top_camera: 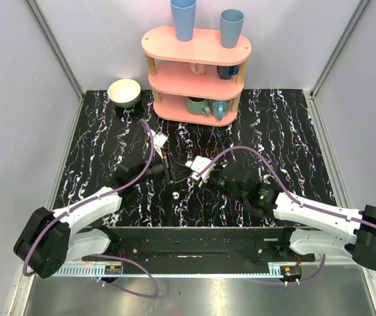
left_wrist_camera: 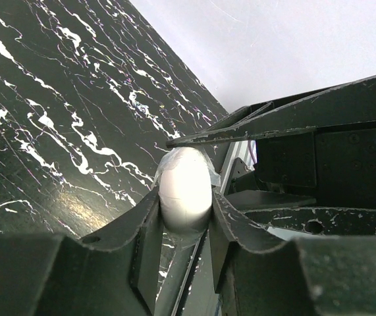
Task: Insert the wireless bluetooth earbuds into the charging case
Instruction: Pass from the right arm to the left
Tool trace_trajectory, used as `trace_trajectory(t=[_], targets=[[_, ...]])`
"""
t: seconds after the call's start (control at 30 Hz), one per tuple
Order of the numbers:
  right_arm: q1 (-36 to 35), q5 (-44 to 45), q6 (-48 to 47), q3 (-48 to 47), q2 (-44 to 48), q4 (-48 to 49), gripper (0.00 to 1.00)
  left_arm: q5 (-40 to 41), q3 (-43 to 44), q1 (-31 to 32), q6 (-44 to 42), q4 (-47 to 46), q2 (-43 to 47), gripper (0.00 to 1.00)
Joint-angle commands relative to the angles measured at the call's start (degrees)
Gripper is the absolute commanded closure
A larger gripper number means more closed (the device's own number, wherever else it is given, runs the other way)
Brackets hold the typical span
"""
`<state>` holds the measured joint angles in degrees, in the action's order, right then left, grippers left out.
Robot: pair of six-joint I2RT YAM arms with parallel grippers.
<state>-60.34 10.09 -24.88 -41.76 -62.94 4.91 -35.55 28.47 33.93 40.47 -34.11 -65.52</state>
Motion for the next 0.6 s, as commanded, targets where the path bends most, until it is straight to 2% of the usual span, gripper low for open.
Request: trace_trajectory(t=[0.0,0.07,0.17,0.23,0.37,0.4,0.47,0.5,0.57], targets=[[-0.49,0.99,-0.43,-0.17,0.53,3.44,0.8,-1.01,2.29,0.17,-1.44,-2.46,-0.14,0.85],[-0.57,0.99,-0.43,-0.17,0.8,3.44,0.75,-1.1,2.21,0.17,-1.71,-2.45,-0.14,0.91],[-0.49,1.78,-0.08,-0.17,1.32,4.06,0.67,-1.27,2.21,0.17,-2.41,-2.54,-0.14,0.94],[-0.57,2.74,0.1,0.01,1.68,4.93,0.56,-1.36,1.94,0.17,-2.76,-2.98,0.04,1.0],[-0.48,4.5,1.32,0.18,3.6,6.6,0.35,0.39,0.81,0.17,-3.55,-3.68,0.74,1.0],[-0.48,5.11,2.03,0.19,4.05,6.87,0.26,0.92,0.45,0.17,-3.9,-4.38,1.35,1.0],[-0.48,5.2,3.43,0.19,5.36,7.39,0.2,3.8,-1.21,0.17,-4.26,-5.61,3.01,1.0],[-0.48,7.03,4.57,0.19,5.98,7.92,0.11,4.95,-1.83,0.26,-4.95,-6.14,3.81,1.0],[-0.48,8.19,8.87,-0.25,7.55,8.45,0.03,8.45,-4.19,0.17,-6.1,-7.46,5.65,1.0]])
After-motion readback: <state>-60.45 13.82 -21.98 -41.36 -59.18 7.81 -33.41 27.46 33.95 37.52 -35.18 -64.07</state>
